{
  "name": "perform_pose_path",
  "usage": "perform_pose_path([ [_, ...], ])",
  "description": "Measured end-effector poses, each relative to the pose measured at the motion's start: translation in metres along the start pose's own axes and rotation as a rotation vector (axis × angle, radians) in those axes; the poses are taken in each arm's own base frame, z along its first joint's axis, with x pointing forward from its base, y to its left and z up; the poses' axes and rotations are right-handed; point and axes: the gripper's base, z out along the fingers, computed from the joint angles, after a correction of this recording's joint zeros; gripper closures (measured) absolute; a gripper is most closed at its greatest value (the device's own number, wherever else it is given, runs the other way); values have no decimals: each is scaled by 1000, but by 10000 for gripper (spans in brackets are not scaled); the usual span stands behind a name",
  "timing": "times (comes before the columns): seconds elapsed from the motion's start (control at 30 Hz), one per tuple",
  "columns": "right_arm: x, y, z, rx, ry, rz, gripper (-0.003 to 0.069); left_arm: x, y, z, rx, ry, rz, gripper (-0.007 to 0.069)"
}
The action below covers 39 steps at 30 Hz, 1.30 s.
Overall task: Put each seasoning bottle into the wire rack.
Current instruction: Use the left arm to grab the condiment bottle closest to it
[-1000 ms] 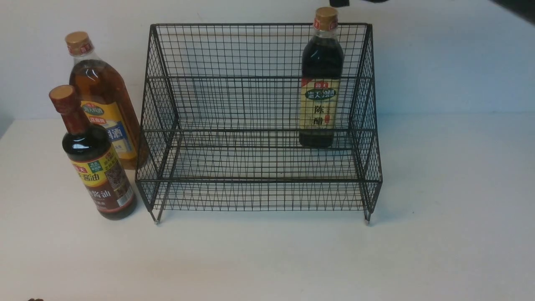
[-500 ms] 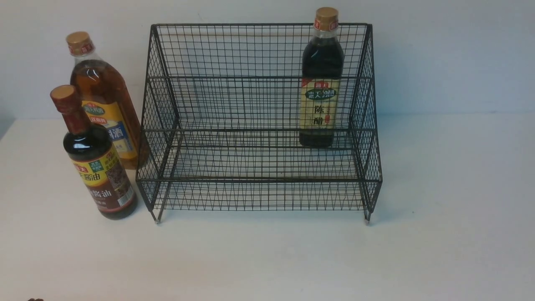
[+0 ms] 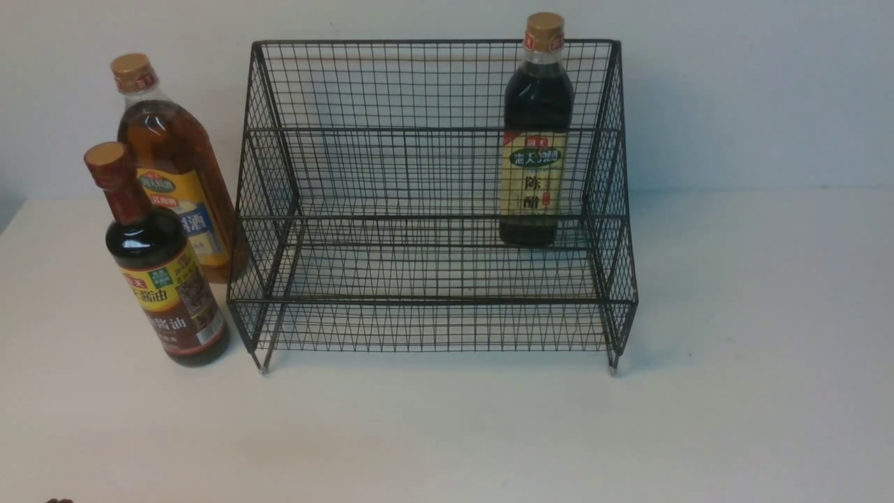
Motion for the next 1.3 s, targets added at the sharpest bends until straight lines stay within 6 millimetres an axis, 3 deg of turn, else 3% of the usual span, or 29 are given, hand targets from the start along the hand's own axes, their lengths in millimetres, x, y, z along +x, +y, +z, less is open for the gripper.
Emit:
perform_pose_path([
  [0.27, 67, -3, -6, -10, 130, 6, 673, 0, 0, 0, 0, 0, 0, 629],
  [0.37, 77, -4, -3, -8, 159, 4, 673, 0, 0, 0, 0, 0, 0, 629],
  [0.6, 110, -4, 24, -14, 174, -70, 673, 0, 0, 0, 0, 0, 0, 629],
  [0.73, 142, -8, 32, 33, 70, -75, 673, 0, 0, 0, 0, 0, 0, 629],
  [0.8, 180, -14, 31, 108, -36, -76, 673, 0, 0, 0, 0, 0, 0, 629],
  [0.87, 206, -18, 30, 153, -77, -90, 673, 0, 0, 0, 0, 0, 0, 629],
  [0.9, 209, -19, 30, 165, -81, -92, 673, 0, 0, 0, 0, 0, 0, 629],
  [0.93, 239, -23, 30, 215, -95, -103, 673, 0, 0, 0, 0, 0, 0, 629],
  [0.97, 255, -26, 31, 240, -94, -107, 673, 0, 0, 0, 0, 0, 0, 629],
  [1.03, 299, -32, 33, 296, -55, -104, 673, 0, 0, 0, 0, 0, 0, 629],
  [1.07, 311, -34, 33, 321, -52, -102, 673, 0, 0, 0, 0, 0, 0, 629],
  [1.1, 342, -38, 35, 359, 3, -90, 673, 0, 0, 0, 0, 0, 0, 629],
  [1.17, 371, -44, 34, 423, 116, -47, 673, 0, 0, 0, 0, 0, 0, 629],
  [1.3, 379, -46, 32, 468, 179, -38, 673, 0, 0, 0, 0, 0, 0, 629],
])
